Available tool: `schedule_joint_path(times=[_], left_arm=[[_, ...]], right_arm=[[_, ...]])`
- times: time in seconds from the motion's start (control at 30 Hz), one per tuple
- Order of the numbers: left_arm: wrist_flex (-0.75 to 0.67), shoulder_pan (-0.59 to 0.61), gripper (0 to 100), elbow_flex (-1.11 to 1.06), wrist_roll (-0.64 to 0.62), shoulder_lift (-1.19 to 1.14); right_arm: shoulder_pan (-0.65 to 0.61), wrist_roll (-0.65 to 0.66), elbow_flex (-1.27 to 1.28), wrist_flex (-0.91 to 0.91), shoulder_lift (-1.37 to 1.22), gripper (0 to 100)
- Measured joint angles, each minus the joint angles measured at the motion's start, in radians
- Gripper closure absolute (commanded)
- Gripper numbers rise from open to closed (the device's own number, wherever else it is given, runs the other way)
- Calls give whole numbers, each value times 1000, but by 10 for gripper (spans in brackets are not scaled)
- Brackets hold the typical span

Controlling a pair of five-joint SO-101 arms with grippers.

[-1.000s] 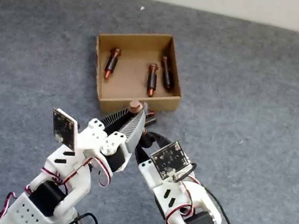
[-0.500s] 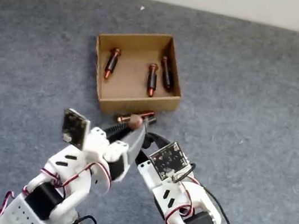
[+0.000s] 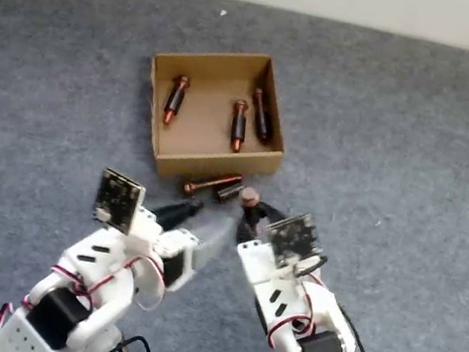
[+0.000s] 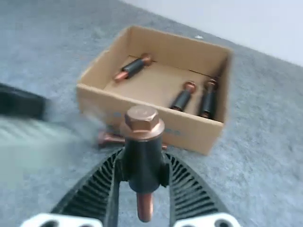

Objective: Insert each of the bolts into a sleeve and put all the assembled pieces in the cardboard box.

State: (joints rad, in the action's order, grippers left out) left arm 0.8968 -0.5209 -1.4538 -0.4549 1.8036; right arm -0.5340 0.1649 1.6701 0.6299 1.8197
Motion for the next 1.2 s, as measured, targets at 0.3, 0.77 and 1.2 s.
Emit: schedule_joint_path(times=[0.3,0.77,1.2], left_arm=[[124,296,995,69,123,0],[166,520,995,-118,141,5],[166,555,995,-209,276,6]], right_arm=[[110,-41,0,21,0,994],[133,-41,-221,256,-117,994],[133,-41,-822,37,-988,994]])
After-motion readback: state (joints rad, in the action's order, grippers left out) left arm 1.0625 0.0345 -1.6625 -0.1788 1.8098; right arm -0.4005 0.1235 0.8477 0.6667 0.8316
